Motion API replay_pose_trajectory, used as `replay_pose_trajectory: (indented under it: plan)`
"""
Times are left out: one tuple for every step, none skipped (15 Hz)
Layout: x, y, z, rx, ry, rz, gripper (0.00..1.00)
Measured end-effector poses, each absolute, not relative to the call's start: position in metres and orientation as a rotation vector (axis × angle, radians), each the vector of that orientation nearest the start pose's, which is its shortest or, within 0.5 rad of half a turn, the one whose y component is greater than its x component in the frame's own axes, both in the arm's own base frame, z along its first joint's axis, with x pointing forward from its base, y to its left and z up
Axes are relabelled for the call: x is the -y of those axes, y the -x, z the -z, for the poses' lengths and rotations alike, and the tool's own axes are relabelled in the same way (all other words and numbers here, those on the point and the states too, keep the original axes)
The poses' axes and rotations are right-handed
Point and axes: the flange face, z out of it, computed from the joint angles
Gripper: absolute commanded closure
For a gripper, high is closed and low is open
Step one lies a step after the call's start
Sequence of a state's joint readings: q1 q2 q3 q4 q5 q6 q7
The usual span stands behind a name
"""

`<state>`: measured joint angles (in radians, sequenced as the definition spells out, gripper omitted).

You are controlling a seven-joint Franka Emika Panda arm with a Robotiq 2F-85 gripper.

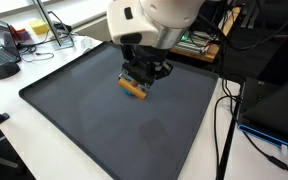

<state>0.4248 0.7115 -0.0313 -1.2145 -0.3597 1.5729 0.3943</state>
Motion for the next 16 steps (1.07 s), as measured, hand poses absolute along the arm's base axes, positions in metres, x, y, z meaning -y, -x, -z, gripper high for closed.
replay_pose_trajectory:
  plan:
    - [-0.241, -0.658, -0.338, 0.116, 3.609, -0.328, 0.78]
    - [-0.239, -0.651, -0.338, 0.110, 3.614, -0.328, 0.78]
    - [-0.237, -0.645, -0.338, 0.109, 3.625, -0.326, 0.78]
    - [-0.235, -0.638, -0.339, 0.122, 3.643, -0.317, 0.78]
    - [-0.234, -0.632, -0.340, 0.157, 3.664, -0.298, 0.78]
    - [-0.233, -0.626, -0.341, 0.199, 3.682, -0.265, 0.78]
    - [-0.233, -0.621, -0.342, 0.245, 3.698, -0.227, 0.78]
    - [-0.233, -0.616, -0.343, 0.288, 3.709, -0.189, 0.78]
    - [-0.233, -0.611, -0.342, 0.331, 3.713, -0.151, 0.78]
    - [-0.233, -0.607, -0.342, 0.370, 3.713, -0.114, 0.78]
    - [-0.233, -0.603, -0.340, 0.406, 3.708, -0.078, 0.78]
    - [-0.232, -0.599, -0.339, 0.440, 3.701, -0.039, 0.78]
    - [-0.232, -0.596, -0.338, 0.470, 3.691, -0.003, 0.78]
    - [-0.231, -0.592, -0.337, 0.494, 3.682, 0.027, 0.78]
    - [-0.230, -0.589, -0.336, 0.515, 3.674, 0.052, 0.78]
    - [-0.229, -0.586, -0.336, 0.533, 3.666, 0.072, 0.78]
